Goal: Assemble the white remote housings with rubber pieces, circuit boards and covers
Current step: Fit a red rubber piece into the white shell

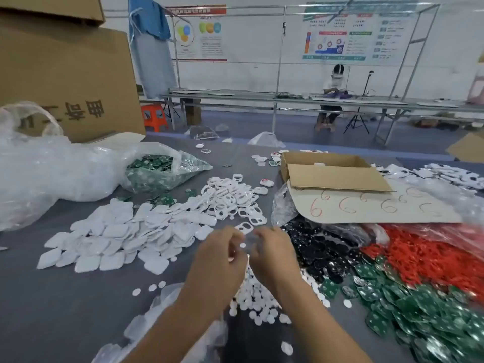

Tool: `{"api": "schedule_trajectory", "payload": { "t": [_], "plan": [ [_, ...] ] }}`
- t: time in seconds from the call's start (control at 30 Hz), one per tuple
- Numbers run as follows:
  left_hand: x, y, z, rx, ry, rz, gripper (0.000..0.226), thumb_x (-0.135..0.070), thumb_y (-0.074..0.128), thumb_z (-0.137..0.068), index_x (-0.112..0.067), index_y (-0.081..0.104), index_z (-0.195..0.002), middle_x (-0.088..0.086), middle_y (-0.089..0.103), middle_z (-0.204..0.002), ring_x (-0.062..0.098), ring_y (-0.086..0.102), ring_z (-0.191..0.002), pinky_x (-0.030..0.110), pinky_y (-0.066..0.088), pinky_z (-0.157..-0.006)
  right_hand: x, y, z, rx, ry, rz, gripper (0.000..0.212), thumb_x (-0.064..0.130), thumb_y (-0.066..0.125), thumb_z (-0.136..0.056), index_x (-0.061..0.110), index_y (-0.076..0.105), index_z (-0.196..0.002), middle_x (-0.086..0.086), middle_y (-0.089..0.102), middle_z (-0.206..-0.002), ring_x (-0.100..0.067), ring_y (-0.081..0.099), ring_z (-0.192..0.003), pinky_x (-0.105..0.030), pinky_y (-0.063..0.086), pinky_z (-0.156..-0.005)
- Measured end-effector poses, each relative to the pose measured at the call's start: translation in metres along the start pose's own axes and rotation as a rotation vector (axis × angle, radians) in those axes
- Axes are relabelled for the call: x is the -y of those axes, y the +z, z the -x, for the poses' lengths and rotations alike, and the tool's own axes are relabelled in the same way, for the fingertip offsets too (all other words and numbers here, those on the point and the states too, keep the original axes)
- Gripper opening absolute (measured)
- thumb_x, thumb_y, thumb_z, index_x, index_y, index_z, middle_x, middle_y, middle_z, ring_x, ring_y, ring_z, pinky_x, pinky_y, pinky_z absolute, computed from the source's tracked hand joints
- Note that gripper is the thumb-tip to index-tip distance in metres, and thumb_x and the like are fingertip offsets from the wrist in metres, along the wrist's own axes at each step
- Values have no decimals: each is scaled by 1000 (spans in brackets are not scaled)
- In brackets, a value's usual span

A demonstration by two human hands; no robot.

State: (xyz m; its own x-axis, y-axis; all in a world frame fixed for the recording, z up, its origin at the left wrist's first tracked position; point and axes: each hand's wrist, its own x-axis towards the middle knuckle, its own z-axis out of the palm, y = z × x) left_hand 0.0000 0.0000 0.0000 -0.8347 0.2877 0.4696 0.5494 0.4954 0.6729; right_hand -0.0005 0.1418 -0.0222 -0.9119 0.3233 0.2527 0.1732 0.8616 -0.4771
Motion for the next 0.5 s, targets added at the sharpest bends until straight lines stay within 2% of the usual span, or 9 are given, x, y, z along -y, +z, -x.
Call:
{"api": "schedule_trajectory", "payload": {
  "t": [0.07,0.13,0.2,0.27,0.33,0.4,0.47,0.5],
  "plan": [
    [19,27,-37,154,-95,-74,28,-12,58,-94,-21,65,-119,-1,65,-113,9,59,-102,25,44,-88,2,14,-30,36,-10,87,35,19,56,-88,21,63,-122,-3,59,-118,-24,51,-114,-34,43,-95],
    [40,50,-71,278,-134,-192,40,-6,59,-93,-12,61,-132,7,63,-128,22,56,-120,33,42,-101,0,29,-57,82,-29,200,42,23,60,-89,22,58,-131,-5,57,-123,-26,50,-117,-36,42,-99],
    [55,68,-89,369,-141,-291,44,-3,57,-92,-11,58,-135,9,63,-132,25,56,-125,38,40,-106,-7,44,-74,141,-28,315,42,26,61,-89,21,57,-131,-5,57,-124,-27,50,-119,-38,41,-102],
    [70,79,-99,450,-110,-326,40,-6,54,-95,-11,56,-135,12,65,-129,30,59,-121,41,44,-102,-15,55,-82,130,-46,359,36,22,60,-89,19,58,-125,-5,58,-123,-27,50,-118,-37,40,-100],
    [77,80,-106,501,-104,-280,33,-10,54,-99,-9,59,-132,15,68,-123,33,64,-114,42,50,-97,-23,59,-84,74,-61,315,30,14,56,-89,18,61,-118,-3,57,-119,-26,50,-113,-34,39,-92],
    [78,73,-110,504,-63,-272,33,-10,60,-96,-17,64,-128,6,71,-118,23,66,-107,40,51,-97,-29,56,-78,53,-93,199,27,9,57,-89,17,61,-114,-2,54,-115,-23,51,-106,-31,43,-88],
    [75,60,-106,490,-29,-211,31,-12,62,-96,-23,66,-125,-1,72,-112,14,65,-101,35,52,-94,-31,43,-66,46,-104,-63,24,8,60,-90,18,64,-111,2,52,-109,-15,54,-96,-26,47,-83],
    [71,54,-103,510,-13,-184,31,-13,61,-97,-25,66,-125,-3,72,-109,12,66,-98,34,53,-91,-31,34,-57,28,-120,-200,23,7,59,-90,21,64,-107,6,55,-105,-9,56,-92,-20,46,-79]
  ]
}}
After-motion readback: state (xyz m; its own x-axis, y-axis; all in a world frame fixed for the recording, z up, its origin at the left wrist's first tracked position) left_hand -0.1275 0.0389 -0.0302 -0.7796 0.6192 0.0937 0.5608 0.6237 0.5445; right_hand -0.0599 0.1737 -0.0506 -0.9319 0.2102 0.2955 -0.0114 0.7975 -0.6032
